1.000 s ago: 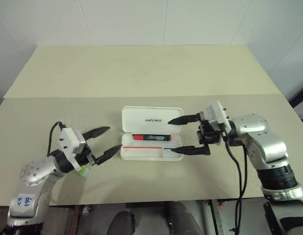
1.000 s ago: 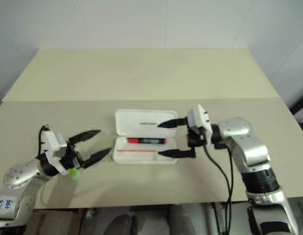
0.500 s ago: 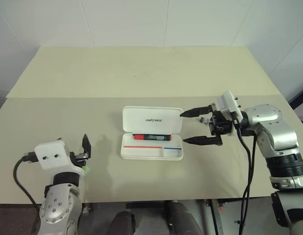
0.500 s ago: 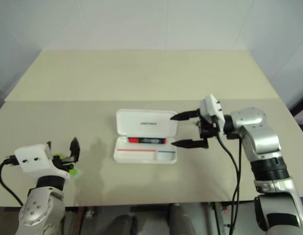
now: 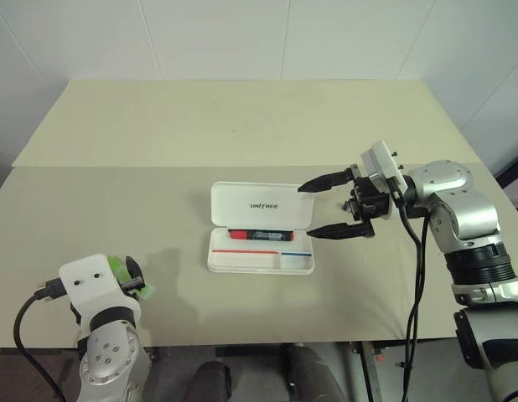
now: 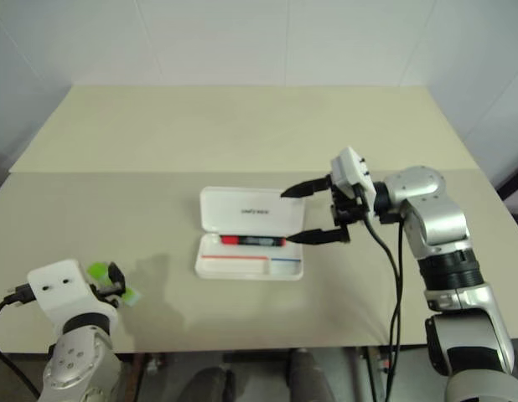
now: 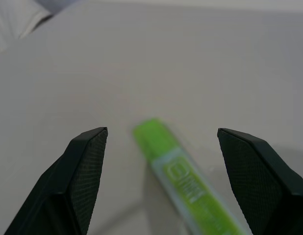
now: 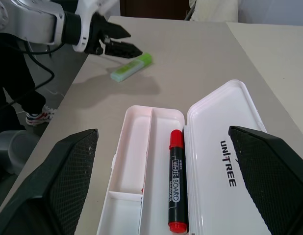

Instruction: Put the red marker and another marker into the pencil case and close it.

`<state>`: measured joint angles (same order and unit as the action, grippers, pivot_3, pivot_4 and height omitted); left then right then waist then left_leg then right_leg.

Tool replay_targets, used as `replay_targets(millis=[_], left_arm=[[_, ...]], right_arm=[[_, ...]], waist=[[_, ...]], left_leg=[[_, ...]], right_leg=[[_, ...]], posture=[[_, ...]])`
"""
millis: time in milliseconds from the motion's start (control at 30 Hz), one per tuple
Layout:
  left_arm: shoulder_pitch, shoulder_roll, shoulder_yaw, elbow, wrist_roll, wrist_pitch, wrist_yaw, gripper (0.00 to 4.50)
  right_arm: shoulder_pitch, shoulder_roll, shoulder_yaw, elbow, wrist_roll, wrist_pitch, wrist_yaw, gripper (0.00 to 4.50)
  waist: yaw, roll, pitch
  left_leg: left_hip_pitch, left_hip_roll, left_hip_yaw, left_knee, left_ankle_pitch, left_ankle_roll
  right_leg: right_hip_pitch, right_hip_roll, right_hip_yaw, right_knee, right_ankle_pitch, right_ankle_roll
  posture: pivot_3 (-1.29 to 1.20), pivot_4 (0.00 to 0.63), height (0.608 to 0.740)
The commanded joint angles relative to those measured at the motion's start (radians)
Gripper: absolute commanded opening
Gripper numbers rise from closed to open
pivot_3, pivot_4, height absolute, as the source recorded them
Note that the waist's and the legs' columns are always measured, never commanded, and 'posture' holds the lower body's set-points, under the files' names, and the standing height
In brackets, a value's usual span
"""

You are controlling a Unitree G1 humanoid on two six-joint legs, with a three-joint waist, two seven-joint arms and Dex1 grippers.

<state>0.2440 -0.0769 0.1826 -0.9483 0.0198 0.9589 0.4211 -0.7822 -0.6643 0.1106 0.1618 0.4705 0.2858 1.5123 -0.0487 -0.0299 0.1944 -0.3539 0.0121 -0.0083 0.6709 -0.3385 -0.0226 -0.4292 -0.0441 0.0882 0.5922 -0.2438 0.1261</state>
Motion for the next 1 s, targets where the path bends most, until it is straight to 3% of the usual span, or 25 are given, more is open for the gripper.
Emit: replay_targets(millis=[33,700,967,1000], left_arm=[[-0.025,-0.083,0.009,0.01,0.001,0.005,0.011,3.74],[-0.05,-0.122,0.064,0.107,-0.078,-0.01,0.036,3.74],[0.011,-0.199,0.101,0.148,-0.163,-0.066,0.087,1.14],[0.011,-0.196,0.1,0.151,-0.169,-0.067,0.094,1.03]], right_arm=[[-0.016,-0.034,-0.016,-0.055,0.024,0.013,0.053,4.49],[-0.007,-0.066,-0.021,-0.066,0.038,0.001,0.069,4.49],[-0.027,-0.081,-0.019,-0.032,0.033,-0.022,0.091,4.5],[-0.03,-0.083,-0.018,-0.029,0.032,-0.024,0.092,4.5]], waist=[[0.0,0.0,0.0],[0.015,0.0,0.0],[0.014,0.0,0.0],[0.015,0.0,0.0]], left_leg=[[0.0,0.0,0.0,0.0,0.0,0.0],[0.0,0.0,0.001,-0.001,0.0,-0.001],[0.001,0.001,0.001,-0.002,0.0,-0.001],[0.001,0.001,0.001,-0.002,0.0,-0.001]], right_leg=[[0.0,0.0,0.0,0.0,0.0,0.0],[0.0,0.0,0.0,-0.001,0.0,0.0],[0.0,0.0,0.0,-0.001,0.0,-0.001],[0.0,0.0,0.0,-0.001,0.0,-0.001]], posture=[[0.0,0.15,0.74],[0.0,0.15,0.74],[0.0,0.15,0.74],[0.0,0.15,0.74]])
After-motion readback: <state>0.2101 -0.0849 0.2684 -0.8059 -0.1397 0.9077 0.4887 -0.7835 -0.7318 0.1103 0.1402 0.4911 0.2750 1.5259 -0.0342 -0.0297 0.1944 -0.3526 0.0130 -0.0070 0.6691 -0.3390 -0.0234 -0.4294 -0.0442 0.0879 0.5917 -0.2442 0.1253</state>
